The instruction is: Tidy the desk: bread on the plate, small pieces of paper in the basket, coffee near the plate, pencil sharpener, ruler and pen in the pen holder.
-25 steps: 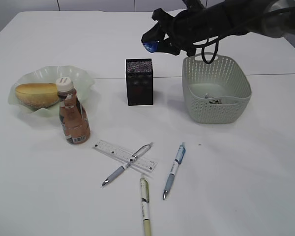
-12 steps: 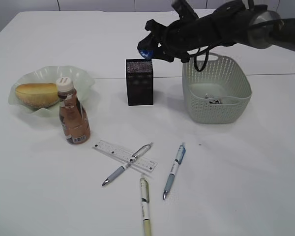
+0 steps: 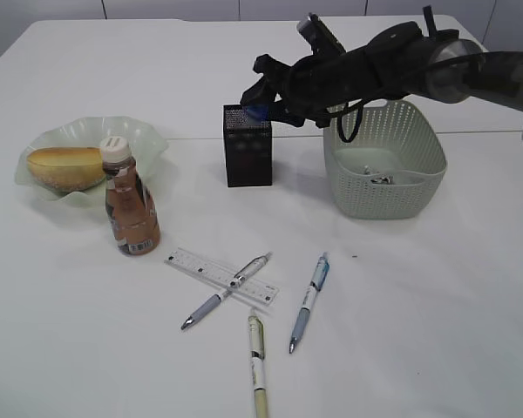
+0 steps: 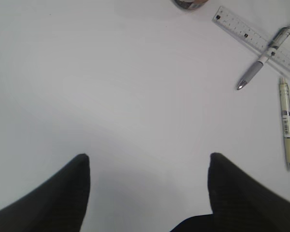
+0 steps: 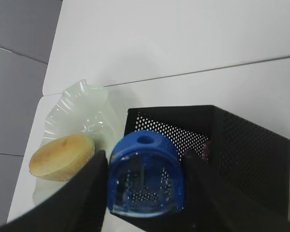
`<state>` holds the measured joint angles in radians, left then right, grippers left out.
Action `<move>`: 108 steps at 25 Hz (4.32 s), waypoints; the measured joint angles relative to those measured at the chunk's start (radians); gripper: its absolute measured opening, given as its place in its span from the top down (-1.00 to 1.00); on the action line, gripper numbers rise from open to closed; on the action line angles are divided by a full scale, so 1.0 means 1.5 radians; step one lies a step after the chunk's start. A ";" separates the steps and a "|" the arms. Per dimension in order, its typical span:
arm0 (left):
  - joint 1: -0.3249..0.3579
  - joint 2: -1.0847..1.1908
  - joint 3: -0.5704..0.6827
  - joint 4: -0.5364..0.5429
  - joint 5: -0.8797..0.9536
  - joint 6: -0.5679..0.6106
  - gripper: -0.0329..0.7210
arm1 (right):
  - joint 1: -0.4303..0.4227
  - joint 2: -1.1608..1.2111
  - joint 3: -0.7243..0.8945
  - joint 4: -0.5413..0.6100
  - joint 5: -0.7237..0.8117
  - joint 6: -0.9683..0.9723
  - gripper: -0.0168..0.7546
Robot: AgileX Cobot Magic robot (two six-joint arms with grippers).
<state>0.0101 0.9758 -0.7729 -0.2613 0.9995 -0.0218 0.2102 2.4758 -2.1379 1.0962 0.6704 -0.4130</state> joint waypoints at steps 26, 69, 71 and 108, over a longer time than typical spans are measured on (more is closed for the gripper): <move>0.000 0.000 0.000 0.000 0.000 0.000 -0.56 | 0.001 -0.060 -0.123 -0.302 0.221 0.171 -0.13; 0.000 0.000 0.000 0.000 0.030 0.000 -0.52 | 0.295 -0.239 0.168 -0.687 0.381 0.221 -0.13; 0.000 0.000 0.000 0.001 0.030 0.000 -0.52 | 0.299 -0.234 0.168 -0.687 0.381 0.210 -0.13; 0.000 0.000 0.000 0.034 0.000 0.015 -0.47 | 0.302 -0.098 0.134 -0.676 0.256 0.072 -0.13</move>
<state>0.0101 0.9758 -0.7729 -0.2103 0.9988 0.0000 0.6639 2.3283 -1.9365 0.0830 1.0549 -0.3053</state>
